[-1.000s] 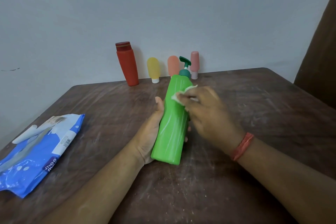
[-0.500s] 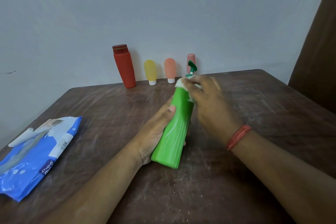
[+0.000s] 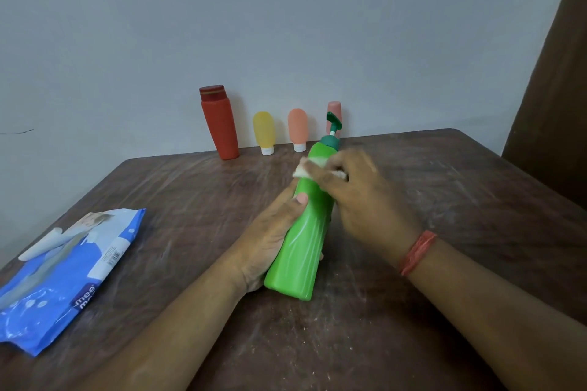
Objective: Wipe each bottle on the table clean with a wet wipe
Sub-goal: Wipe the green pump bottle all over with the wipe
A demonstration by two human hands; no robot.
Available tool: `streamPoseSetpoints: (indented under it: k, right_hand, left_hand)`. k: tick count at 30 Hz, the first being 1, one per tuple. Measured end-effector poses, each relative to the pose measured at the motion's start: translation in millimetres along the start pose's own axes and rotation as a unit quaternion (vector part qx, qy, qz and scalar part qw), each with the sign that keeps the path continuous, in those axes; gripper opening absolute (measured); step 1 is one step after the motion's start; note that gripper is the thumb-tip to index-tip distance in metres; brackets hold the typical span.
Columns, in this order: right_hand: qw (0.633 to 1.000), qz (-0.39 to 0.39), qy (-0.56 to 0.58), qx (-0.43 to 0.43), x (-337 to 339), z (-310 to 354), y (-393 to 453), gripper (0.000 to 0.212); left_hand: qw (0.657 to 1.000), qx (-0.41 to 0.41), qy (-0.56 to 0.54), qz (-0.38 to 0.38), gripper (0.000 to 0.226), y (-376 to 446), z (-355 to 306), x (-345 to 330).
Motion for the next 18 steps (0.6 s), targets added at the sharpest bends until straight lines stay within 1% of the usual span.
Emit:
streamPoseSetpoints:
  k: [1, 2, 3, 4, 5, 6, 7, 8, 9, 10, 11, 12, 13, 14, 15, 16, 18]
  right_hand:
    - [0.998, 0.024, -0.034, 0.04, -2.2, 5.3, -4.5, 0.054]
    - [0.998, 0.028, -0.042, 0.04, -1.1, 2.6, -7.2, 0.055]
    - [0.999, 0.019, -0.029, 0.01, 0.3, -4.2, -7.2, 0.041]
    - [1.0, -0.006, -0.005, -0.002, 1.0, -8.1, -6.2, 0.024]
    - [0.999, -0.045, -0.007, -0.002, 3.5, -9.0, -7.1, 0.021]
    - [0.997, -0.063, -0.042, -0.007, 3.6, -7.5, -7.6, 0.025]
    - [0.997, -0.062, -0.047, -0.015, 2.1, -4.0, -6.5, 0.024]
    - [0.999, -0.045, -0.021, -0.004, -3.4, -0.8, -7.7, 0.02]
    - [0.999, -0.025, -0.025, 0.015, -9.0, 6.2, -10.6, 0.028]
    - [0.995, -0.019, -0.063, 0.069, -11.5, 13.0, -14.5, 0.038]
    - [0.994, -0.014, -0.066, 0.082, -11.7, 13.1, -14.4, 0.041]
    - [0.997, -0.019, -0.043, 0.061, -13.5, 7.3, -12.8, 0.038]
    - [0.999, -0.039, -0.006, 0.024, -10.3, 3.6, -8.1, 0.029]
    - [0.997, -0.067, -0.016, 0.016, -4.4, 3.3, -2.9, 0.019]
    - [0.995, -0.093, -0.029, 0.003, 0.1, -2.2, -1.5, 0.015]
    - [0.994, -0.108, -0.022, -0.011, 4.7, -2.6, 1.6, 0.017]
    - [0.994, -0.104, 0.018, -0.04, 7.2, -1.8, 2.0, 0.026]
  left_hand:
    - [1.0, 0.001, -0.003, -0.002, 0.052, 0.1, 0.1, 0.2]
    - [1.0, 0.002, -0.006, -0.002, 0.052, 0.5, 0.2, 0.0]
    - [1.0, 0.002, -0.008, -0.001, 0.055, 1.0, 0.5, -1.0]
    - [1.0, 0.0, -0.012, 0.0, 0.058, 1.1, 0.9, -1.3]
    - [1.0, -0.004, -0.018, -0.001, 0.06, 1.1, 1.7, -1.7]
    - [1.0, -0.005, -0.027, -0.004, 0.061, 0.6, 2.7, -1.3]
    - [0.999, -0.004, -0.037, -0.01, 0.062, 0.2, 3.6, 0.0]
    - [0.999, 0.001, -0.048, -0.021, 0.062, -0.6, 4.8, 2.4]
    - [0.998, 0.01, -0.061, -0.032, 0.065, -0.9, 6.1, 5.3]
    - [0.996, 0.019, -0.077, -0.04, 0.068, -1.1, 7.6, 8.1]
    - [0.995, 0.024, -0.092, -0.039, 0.071, -1.0, 8.4, 9.8]
    - [0.994, 0.026, -0.103, -0.03, 0.072, -0.8, 8.4, 10.1]
    - [0.994, 0.026, -0.105, -0.015, 0.073, -0.3, 8.2, 9.3]
    - [0.994, 0.025, -0.103, 0.001, 0.074, 0.1, 8.2, 8.0]
    - [0.994, 0.022, -0.102, 0.015, 0.075, 0.5, 8.3, 6.4]
    - [0.994, 0.02, -0.105, 0.025, 0.076, 0.9, 8.7, 5.6]
    - [0.993, 0.02, -0.116, 0.031, 0.075, 2.3, 10.5, 7.9]
Point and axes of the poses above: each hand's wrist, its own y-axis towards the middle knuckle, its own x-axis out of the back of the hand, z = x × y, the point moved 6 cm from there along y, towards the middle knuckle, and after that the axes turned 13 degrees about y, right-handed, at the moved point
